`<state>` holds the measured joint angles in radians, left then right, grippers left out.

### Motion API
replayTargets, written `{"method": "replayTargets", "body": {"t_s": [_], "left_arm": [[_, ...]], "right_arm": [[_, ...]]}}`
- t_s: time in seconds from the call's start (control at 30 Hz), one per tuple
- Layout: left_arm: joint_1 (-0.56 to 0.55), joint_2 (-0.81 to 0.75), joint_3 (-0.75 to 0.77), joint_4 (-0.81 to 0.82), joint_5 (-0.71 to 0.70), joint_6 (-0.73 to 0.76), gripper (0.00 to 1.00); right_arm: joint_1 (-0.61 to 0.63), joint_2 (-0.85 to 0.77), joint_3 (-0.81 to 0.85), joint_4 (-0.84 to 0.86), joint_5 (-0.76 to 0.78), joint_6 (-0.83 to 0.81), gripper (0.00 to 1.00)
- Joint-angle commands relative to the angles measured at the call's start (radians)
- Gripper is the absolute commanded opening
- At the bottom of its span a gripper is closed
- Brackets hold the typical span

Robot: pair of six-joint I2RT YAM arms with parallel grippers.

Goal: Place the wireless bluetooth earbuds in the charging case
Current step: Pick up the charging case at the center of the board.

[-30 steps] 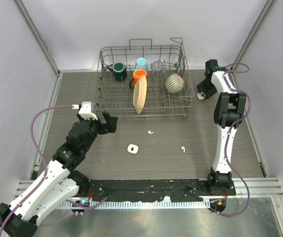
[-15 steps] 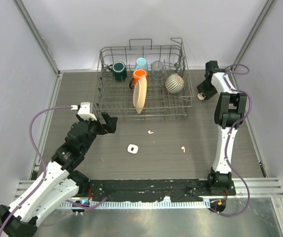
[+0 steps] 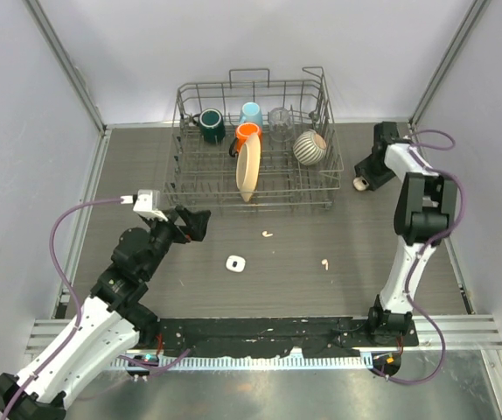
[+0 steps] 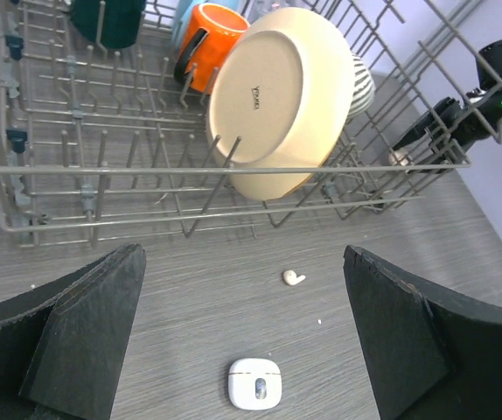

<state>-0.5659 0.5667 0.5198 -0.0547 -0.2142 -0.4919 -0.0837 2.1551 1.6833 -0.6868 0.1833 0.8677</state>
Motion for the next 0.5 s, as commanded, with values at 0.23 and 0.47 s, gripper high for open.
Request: {"method": "replayTargets", "body": {"t_s": [0.23,0.47], "left_arm": [[0.008,-0.13,-0.11,0.251,0.11,-0.046,1.0],[0.008,-0.084,-0.112,0.314,0.167,-0.088,1.0]], "right_arm": [[-0.11,-0.84,-0.618,0.236,-0.067,0.116,0.01],[-0.113,-1.269,-0.821,0.173,-0.218,0.164,0.01]]}}
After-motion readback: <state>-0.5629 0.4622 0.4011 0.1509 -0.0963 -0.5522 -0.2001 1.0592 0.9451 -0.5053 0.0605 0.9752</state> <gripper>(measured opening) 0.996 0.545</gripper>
